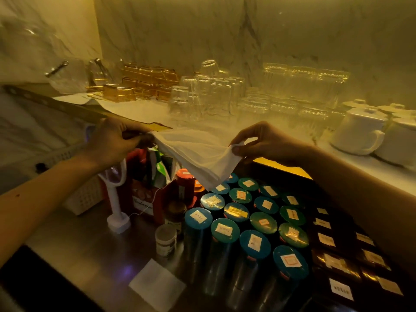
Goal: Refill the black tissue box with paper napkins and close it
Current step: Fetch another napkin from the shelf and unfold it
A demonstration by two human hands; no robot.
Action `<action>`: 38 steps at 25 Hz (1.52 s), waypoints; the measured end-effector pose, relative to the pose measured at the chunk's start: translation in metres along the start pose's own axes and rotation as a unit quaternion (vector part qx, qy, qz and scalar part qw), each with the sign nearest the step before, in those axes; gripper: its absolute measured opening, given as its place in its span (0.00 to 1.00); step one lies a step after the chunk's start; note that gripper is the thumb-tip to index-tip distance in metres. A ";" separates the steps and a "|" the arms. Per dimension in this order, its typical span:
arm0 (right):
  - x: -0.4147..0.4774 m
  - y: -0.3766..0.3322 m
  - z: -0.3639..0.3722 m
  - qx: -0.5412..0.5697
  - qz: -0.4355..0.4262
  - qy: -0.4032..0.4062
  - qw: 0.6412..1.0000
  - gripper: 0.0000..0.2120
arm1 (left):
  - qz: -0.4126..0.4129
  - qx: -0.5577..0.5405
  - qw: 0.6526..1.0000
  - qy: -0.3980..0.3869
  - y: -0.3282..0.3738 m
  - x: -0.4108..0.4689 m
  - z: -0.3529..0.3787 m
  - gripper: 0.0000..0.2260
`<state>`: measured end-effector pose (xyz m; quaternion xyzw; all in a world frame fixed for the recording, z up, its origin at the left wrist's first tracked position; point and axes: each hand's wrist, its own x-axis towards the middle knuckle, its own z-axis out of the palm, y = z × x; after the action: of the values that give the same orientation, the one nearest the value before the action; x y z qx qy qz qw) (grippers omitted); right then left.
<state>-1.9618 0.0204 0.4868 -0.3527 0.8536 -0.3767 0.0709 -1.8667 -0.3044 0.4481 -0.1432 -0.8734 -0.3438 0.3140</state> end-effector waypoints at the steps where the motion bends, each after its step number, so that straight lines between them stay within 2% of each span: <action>1: 0.006 -0.008 0.013 -0.019 -0.017 -0.006 1.000 0.07 | -0.012 0.008 1.000 -0.001 -0.003 -0.013 -0.016 0.13; 8: 0.032 -0.066 0.098 0.023 -0.117 -0.034 0.992 0.06 | -0.136 0.031 0.987 0.077 0.000 -0.102 -0.103 0.09; 12: 0.030 -0.110 0.135 0.013 -0.215 -0.068 0.974 0.05 | -0.169 0.089 0.972 0.139 0.052 -0.165 -0.144 0.08; 14: 0.021 -0.136 0.151 0.015 -0.271 -0.094 0.958 0.05 | -0.185 0.127 0.958 0.180 0.087 -0.204 -0.160 0.13; 16: 0.006 -0.161 0.170 0.041 -0.307 -0.141 0.940 0.05 | -0.223 0.151 0.936 0.227 0.127 -0.245 -0.172 0.16; 18: -0.011 -0.180 0.192 0.079 -0.322 -0.196 0.923 0.07 | -0.245 0.197 0.917 0.245 0.160 -0.284 -0.179 0.14; 20: -0.031 -0.197 0.223 0.116 -0.348 -0.244 0.898 0.06 | -0.279 0.235 0.892 0.265 0.198 -0.327 -0.182 0.11; 22: -0.051 -0.214 0.256 0.139 -0.383 -0.281 0.869 0.04 | -0.312 0.260 0.870 0.281 0.237 -0.367 -0.182 0.12; 30: -0.177 -0.341 0.366 0.172 -0.505 -0.428 0.729 0.07 | -0.412 0.379 0.728 0.396 0.413 -0.525 -0.203 0.17; 34: -0.254 -0.408 0.411 0.190 -0.547 -0.486 0.654 0.05 | -0.448 0.441 0.652 0.424 0.491 -0.595 -0.200 0.08; 38: -0.363 -0.480 0.455 0.196 -0.581 -0.536 0.581 0.08 | -0.475 0.490 0.576 0.451 0.587 -0.680 -0.199 0.07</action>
<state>-1.2531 -0.2364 0.4456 -0.8886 0.1792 -0.2377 0.3490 -0.9857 -0.0406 0.4206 0.6407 -0.5976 0.0161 0.4817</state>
